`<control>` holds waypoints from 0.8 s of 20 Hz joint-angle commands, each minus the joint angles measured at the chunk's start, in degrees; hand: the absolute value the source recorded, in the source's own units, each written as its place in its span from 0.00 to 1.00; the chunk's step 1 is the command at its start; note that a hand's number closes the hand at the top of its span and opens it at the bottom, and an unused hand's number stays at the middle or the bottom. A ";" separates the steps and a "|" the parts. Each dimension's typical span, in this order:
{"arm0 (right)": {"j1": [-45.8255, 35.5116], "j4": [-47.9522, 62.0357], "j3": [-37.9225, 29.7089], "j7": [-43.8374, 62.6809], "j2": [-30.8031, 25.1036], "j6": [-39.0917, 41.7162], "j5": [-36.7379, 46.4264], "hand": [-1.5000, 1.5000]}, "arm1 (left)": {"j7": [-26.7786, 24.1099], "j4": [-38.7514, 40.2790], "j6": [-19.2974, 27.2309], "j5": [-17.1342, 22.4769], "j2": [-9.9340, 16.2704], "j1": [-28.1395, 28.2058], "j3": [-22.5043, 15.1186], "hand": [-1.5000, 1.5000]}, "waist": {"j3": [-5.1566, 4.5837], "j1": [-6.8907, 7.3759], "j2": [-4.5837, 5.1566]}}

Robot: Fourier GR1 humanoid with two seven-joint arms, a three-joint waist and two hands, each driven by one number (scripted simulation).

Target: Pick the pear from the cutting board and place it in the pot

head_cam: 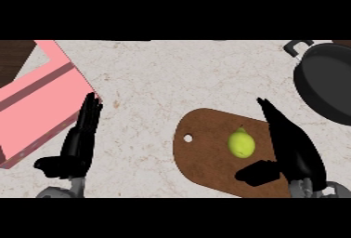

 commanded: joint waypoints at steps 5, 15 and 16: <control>-4.11 11.98 0.24 9.68 6.29 5.50 -0.26 0.00 | -0.53 0.49 -2.81 1.80 0.91 0.90 2.68 0.50 | 0.06 -0.25 -0.02; -1.45 13.81 0.43 6.99 12.27 6.07 5.02 0.00 | -0.43 1.42 -1.76 -1.50 -1.80 1.05 3.13 0.50 | 0.11 -1.07 -0.15; 1.06 15.84 1.18 3.35 12.38 3.80 7.04 0.00 | 0.55 -2.39 -1.55 -2.12 -1.43 3.25 2.13 0.50 | 0.13 -0.95 -0.19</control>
